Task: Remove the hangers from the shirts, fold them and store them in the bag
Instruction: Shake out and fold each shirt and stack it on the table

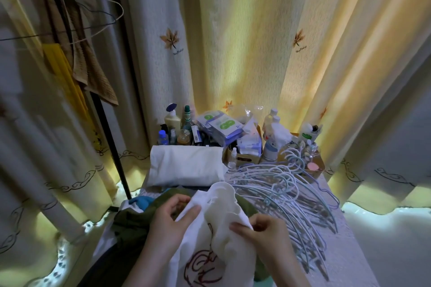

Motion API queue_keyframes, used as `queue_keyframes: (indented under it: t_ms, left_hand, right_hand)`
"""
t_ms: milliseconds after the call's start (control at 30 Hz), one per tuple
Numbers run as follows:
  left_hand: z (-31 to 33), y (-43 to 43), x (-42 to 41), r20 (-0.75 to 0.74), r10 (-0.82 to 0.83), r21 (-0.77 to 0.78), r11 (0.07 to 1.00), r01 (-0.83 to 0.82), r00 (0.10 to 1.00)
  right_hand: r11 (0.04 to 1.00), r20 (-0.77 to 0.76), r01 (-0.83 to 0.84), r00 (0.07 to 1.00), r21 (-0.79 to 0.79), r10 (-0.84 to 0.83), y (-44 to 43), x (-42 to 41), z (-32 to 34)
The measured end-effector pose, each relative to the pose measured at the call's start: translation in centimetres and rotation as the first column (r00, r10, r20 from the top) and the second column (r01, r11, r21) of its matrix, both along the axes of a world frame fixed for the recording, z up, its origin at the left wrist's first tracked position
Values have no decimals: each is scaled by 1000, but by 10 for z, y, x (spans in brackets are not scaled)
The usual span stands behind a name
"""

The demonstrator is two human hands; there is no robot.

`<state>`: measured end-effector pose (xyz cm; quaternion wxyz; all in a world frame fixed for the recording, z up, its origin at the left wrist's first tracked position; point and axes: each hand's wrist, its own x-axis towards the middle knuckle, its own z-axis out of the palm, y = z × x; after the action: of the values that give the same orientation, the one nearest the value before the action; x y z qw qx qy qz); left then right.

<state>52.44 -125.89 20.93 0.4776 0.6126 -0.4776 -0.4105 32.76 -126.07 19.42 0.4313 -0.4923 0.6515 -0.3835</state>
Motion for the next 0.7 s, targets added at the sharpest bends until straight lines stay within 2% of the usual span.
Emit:
queue_keyframes:
  t_ms: [100,200,267,333,467,633,700]
  left_hand:
    - [1,4,-6,5,73,-38,997,-73,997]
    - [0,12,-21,29,89,-85,993,-86,996]
    - [-3,16,-31,-22,67,-51,996,-68,998]
    - [-6,19,-36,-84,71,-20,997,-72,994]
    - [-5,21,-31,-152,41,-16,999,-44,988]
    - [-1,21,-24,-29,18,-147,989,-22,999]
    - [1,21,-24,18,-29,-163,986,32,999]
  right_hand:
    - [1000,48,24,999,-18,-23,2,16,10]
    - [998,265,-43,964,36,32,8,39,19]
    - [994,395,-85,917,71,50,12,51,26]
    - [987,452,-136,888,88,82,16,58,31]
    - [979,467,-200,870,45,156,19,57,37]
    - [991,273,-126,953,-42,132,16,57,30]
    - [996,298,-82,951,-29,87,13,57,32]
